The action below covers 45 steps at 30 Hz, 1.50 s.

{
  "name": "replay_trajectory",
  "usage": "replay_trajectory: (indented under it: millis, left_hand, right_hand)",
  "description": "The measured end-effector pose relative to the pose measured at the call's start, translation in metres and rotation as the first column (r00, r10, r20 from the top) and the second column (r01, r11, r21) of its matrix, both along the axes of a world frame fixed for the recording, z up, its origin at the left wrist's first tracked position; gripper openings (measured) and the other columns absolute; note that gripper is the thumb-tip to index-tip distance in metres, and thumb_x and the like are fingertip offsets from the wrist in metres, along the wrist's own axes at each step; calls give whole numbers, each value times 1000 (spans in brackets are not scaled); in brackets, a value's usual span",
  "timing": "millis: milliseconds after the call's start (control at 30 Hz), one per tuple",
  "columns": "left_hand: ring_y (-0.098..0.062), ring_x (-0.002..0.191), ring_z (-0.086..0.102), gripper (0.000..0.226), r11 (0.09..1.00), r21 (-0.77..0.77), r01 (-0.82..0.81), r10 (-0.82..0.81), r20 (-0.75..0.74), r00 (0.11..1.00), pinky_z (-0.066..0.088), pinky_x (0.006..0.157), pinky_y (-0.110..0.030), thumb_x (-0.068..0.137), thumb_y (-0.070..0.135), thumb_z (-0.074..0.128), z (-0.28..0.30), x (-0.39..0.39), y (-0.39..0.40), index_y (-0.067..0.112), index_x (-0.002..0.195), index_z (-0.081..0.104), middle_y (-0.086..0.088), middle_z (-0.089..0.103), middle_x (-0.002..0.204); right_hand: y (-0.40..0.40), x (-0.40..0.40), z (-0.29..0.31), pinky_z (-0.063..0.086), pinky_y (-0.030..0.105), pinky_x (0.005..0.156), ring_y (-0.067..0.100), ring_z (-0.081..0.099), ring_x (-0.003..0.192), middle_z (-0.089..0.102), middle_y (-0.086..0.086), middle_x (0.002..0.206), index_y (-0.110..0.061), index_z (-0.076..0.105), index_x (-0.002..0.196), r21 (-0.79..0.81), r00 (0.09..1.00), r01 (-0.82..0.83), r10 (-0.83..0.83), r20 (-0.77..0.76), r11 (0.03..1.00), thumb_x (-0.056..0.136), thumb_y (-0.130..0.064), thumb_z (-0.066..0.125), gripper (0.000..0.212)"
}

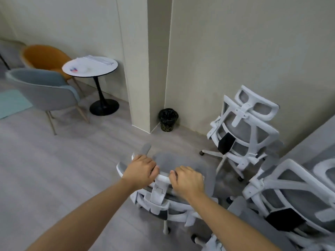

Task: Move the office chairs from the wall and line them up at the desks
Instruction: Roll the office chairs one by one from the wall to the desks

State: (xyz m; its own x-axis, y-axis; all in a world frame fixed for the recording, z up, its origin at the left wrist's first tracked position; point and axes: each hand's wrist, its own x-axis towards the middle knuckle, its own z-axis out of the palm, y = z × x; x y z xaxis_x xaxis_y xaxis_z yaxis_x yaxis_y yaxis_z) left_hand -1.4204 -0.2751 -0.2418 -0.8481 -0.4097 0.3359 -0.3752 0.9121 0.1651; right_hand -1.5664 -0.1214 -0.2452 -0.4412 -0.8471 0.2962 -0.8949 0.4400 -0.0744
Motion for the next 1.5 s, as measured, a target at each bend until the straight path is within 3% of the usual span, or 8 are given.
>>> replay_trajectory:
  millis: [133,433,567,867,1000,1233,1500]
  left_hand:
    - [-17,70,52,41,991,-5,-136,136,46,990,41,84,-33,97,39,37,-3,95,18,20,67,58,3,57,67]
    - [-24,66,56,39,886,-52,-460,462,30,886,46,76,-38,94,36,41,-4,348,67,18,63,57,0,60,64]
    - [-23,68,55,39,808,-56,-586,588,40,808,44,76,-39,97,37,37,-6,461,98,19,66,53,2,56,65]
    - [-20,72,55,39,607,-43,-793,793,103,601,44,80,-36,101,40,30,-3,671,166,21,76,53,5,59,73]
    - [-19,70,54,37,456,-22,-890,889,64,454,43,79,-35,101,38,34,-3,746,196,21,76,54,6,58,72]
    - [-12,70,44,34,150,-12,-989,987,51,149,41,77,-34,100,42,34,2,859,250,27,76,52,11,54,72]
    - [-15,79,50,34,-184,2,-983,983,30,-183,38,79,-35,99,39,31,-5,966,316,27,85,61,11,58,83]
  right_hand:
    - [-2,73,0,37,28,42,20,60,56,61,-3,61,-21,60,59,-2,991,-137,137,-7,991,88,-43,42,41]
    - [-6,295,1,36,32,50,24,62,65,63,-1,67,-20,58,65,15,908,-417,415,50,909,93,-49,31,49]
    - [-7,396,4,39,34,53,23,61,66,61,-2,68,-22,48,64,46,836,-547,541,94,836,93,-52,24,48]
    - [-28,597,4,42,32,50,16,56,58,59,-6,64,-24,54,65,88,570,-822,817,94,563,92,-54,24,51]
    - [-38,681,4,37,32,46,15,52,55,53,-7,61,-26,48,63,26,401,-916,913,81,400,93,-52,33,43]
    - [-47,825,0,27,28,46,17,51,54,53,-6,62,-22,57,65,-33,99,-995,994,-47,97,94,-44,43,39]
    - [-29,985,-4,22,28,54,19,45,48,52,-4,55,-21,55,59,-118,-157,-980,986,-58,-163,93,-36,44,39]
